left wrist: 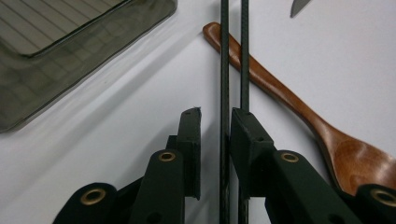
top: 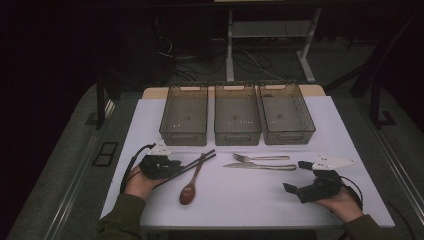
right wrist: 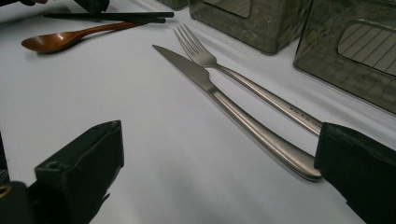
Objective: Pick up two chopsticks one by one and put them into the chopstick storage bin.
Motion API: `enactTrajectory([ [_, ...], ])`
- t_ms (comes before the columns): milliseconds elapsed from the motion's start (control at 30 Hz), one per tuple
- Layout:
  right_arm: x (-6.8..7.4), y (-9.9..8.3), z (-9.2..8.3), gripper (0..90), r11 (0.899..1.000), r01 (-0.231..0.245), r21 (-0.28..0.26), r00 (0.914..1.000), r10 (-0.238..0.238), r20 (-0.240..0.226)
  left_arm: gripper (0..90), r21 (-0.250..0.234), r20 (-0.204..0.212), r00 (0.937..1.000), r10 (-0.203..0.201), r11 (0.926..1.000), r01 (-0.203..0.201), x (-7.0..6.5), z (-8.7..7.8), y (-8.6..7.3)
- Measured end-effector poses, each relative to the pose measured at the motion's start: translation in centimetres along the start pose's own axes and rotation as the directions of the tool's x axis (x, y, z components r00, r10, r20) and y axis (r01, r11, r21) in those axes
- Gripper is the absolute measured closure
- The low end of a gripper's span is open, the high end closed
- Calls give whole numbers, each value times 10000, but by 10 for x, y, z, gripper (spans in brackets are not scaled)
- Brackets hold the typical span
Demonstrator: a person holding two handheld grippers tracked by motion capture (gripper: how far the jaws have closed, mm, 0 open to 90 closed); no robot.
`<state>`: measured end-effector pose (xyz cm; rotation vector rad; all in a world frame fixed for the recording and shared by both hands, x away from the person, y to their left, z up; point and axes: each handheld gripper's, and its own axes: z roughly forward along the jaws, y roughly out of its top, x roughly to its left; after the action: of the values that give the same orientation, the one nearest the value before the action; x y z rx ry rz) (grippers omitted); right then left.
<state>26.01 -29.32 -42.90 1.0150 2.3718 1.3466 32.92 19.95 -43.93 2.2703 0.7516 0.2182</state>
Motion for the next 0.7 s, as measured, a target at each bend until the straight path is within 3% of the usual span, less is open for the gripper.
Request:
enactTrajectory([
  [233, 0, 0, 0, 9, 10000, -14, 21, 10000, 14, -24, 725, 320, -27, 9996, 263, 9991, -262, -4, 6, 1],
  [700, 1, 0, 1, 9, 10000, 14, 39, 10000, -14, -40, 775, 267, -148, 9990, 418, 9988, -414, -4, 7, 0],
])
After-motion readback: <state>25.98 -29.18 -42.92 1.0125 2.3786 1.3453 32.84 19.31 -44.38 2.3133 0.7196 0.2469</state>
